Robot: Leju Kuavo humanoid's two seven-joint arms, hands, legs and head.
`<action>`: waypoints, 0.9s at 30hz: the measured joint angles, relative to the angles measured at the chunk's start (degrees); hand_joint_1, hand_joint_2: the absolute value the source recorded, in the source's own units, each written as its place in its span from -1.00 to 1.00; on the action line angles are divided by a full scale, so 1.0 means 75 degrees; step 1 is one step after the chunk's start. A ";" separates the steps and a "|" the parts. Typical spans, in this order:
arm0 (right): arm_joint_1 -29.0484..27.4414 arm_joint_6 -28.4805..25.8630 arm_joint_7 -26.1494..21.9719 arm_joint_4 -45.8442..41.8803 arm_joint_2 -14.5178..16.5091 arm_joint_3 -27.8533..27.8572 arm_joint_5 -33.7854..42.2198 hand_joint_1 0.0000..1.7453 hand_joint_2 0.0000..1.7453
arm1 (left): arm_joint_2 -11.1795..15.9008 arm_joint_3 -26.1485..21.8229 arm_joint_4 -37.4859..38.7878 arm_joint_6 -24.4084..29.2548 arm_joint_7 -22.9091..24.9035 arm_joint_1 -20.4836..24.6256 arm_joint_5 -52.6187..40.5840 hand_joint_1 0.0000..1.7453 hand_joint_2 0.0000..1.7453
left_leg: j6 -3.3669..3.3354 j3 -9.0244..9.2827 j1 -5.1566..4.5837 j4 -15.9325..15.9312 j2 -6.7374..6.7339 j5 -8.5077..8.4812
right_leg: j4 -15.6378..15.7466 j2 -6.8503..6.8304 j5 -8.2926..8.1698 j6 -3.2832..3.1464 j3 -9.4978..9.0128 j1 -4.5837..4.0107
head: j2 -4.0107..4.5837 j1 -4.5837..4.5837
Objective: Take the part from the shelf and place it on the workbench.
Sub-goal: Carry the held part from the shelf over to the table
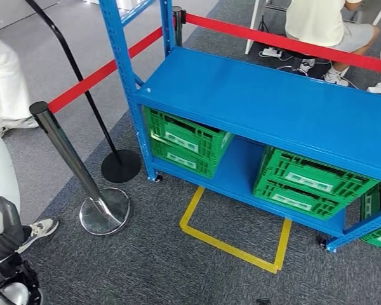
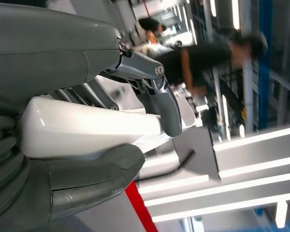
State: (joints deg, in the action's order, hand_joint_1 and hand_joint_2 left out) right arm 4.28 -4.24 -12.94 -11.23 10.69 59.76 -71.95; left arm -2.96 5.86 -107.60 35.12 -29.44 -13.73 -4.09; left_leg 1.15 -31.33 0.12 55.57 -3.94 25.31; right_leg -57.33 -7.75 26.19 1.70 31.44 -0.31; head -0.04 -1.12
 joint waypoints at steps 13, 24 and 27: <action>-0.0013 0.0012 -0.0053 0.0000 -0.0015 0.0003 0.0144 -1.00 1.00 | -0.0297 -0.0035 -0.0279 -0.0074 -0.0160 -0.0268 -0.0334 1.00 1.00 | -0.0149 -0.0152 0.0013 0.0024 0.1365 -0.0178 | -0.0157 0.1633 0.0139 0.0004 -0.0033 0.0096 | 0.0000 0.0049; -0.0105 0.0041 0.0138 0.0000 -0.0042 0.0014 0.0173 -1.00 1.00 | -0.0680 -0.0235 -0.0487 -0.0483 -0.0216 -0.0541 -0.0676 1.00 1.00 | 0.0180 -0.1208 0.0052 0.2049 0.0585 0.0610 | 0.0012 0.0635 0.0095 -0.0201 -0.0096 0.0086 | 0.0001 -0.0064; -0.0066 0.0046 0.0096 -0.0001 -0.0063 0.0017 0.0209 -1.00 1.00 | -0.0846 -0.0414 -0.0487 -0.0715 -0.0214 -0.0506 -0.0719 1.00 1.00 | 0.0152 -0.0430 0.0036 0.0649 0.0211 -0.0012 | -0.0006 0.0364 0.0136 -0.0133 -0.0117 0.0062 | 0.0001 -0.0073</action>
State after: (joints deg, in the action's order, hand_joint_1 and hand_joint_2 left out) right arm 3.79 -3.90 -12.22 -11.25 10.22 59.89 -70.38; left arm -9.31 2.75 -111.25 29.76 -31.05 -17.53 -9.48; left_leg 2.28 -34.55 0.39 60.43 -2.36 25.22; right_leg -57.37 -5.02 27.21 0.70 30.56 0.15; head -0.04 -1.67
